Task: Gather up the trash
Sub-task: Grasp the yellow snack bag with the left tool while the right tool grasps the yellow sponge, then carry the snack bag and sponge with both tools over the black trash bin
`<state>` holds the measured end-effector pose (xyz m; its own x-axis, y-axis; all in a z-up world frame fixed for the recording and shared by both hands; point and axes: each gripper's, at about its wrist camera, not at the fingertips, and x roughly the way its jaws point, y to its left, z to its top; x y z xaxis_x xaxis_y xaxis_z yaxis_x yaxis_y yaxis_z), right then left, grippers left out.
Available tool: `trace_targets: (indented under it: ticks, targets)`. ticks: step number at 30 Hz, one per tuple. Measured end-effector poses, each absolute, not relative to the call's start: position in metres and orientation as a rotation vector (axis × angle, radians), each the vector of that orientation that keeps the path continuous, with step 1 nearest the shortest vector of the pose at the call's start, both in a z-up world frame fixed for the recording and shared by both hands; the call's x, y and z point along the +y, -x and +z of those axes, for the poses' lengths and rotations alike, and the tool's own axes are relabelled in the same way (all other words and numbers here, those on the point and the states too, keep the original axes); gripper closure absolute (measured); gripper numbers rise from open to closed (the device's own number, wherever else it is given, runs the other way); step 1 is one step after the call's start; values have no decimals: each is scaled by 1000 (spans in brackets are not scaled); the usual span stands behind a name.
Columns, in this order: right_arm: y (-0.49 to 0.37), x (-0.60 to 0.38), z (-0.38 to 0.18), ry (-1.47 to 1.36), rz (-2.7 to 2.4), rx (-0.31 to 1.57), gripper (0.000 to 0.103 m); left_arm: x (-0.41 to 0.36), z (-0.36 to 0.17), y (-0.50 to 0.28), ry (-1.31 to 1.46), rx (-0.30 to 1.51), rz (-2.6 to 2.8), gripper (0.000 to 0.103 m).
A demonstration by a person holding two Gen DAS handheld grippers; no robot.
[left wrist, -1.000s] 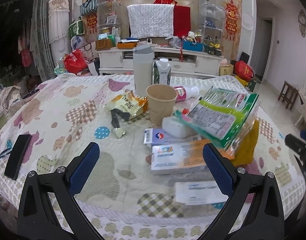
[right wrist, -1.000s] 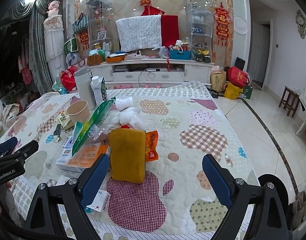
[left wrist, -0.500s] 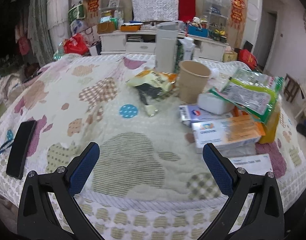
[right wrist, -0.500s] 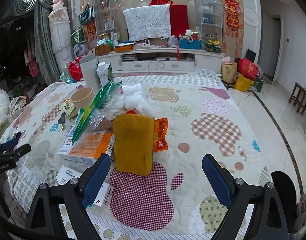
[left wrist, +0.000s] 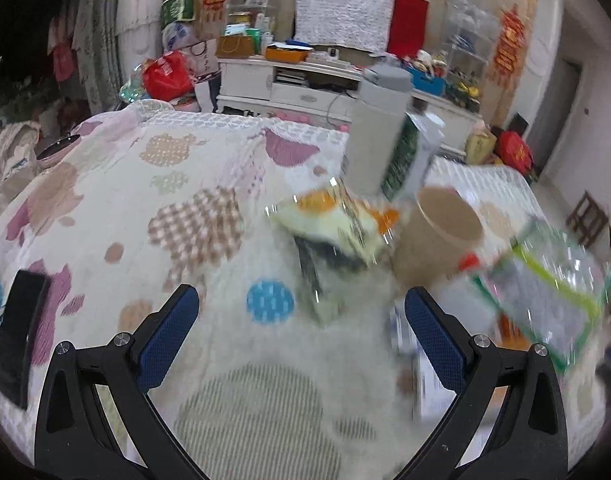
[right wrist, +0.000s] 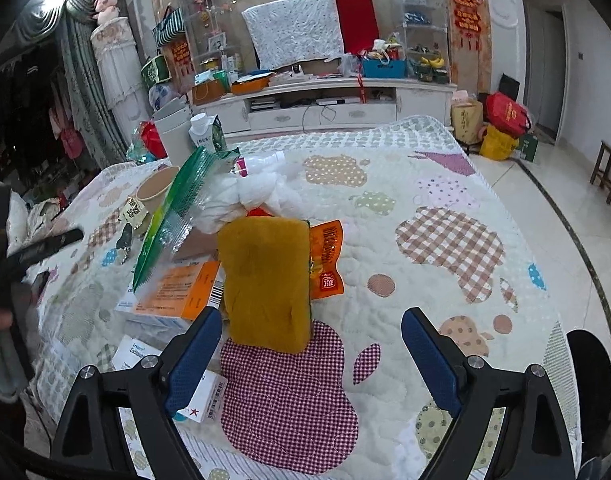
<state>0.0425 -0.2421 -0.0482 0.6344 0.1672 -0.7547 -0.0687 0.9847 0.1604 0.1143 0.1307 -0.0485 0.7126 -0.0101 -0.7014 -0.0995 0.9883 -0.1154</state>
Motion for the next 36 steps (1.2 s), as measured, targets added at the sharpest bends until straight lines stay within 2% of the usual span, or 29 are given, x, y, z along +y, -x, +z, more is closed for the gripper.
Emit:
trace_targets:
  ticks: [7, 16, 18, 19, 21, 22, 23, 24, 26, 27, 29, 30, 36]
  targets:
    - [-57, -238, -52, -101, 144, 893, 13, 139, -52, -188, 185, 847, 108, 1]
    - [-74, -238, -60, -97, 146, 898, 13, 142, -92, -240, 357, 974, 103, 3]
    - [-78, -239, -61, -113, 153, 898, 13, 140, -100, -242, 371, 998, 79, 19]
    - [-80, -239, -62, -123, 160, 898, 13, 141, -101, -240, 393, 993, 59, 21]
    - [-84, -237, -64, -139, 181, 899, 13, 145, -100, -237, 436, 982, 24, 39]
    - [-85, -235, -65, -145, 191, 898, 13, 146, -100, -234, 449, 988, 3, 42]
    - [-85, -232, -66, -147, 200, 897, 13, 146, -98, -232, 453, 990, -9, 52]
    - [-86, -229, -67, -148, 208, 897, 13, 146, -97, -230, 457, 994, -27, 72]
    - [-90, -222, -71, -138, 223, 898, 13, 145, -92, -225, 476, 1006, -71, 76]
    - [-94, -219, -73, -130, 228, 901, 13, 146, -89, -222, 475, 1009, -78, 82]
    - [-99, -215, -80, -126, 225, 908, 30, 147, -86, -214, 459, 1012, -89, 83]
    - [-100, -213, -82, -129, 231, 921, 48, 147, -84, -209, 454, 1015, -91, 84]
    - [-91, -221, -77, -155, 267, 915, 53, 157, -69, -173, 430, 1011, -105, 85]
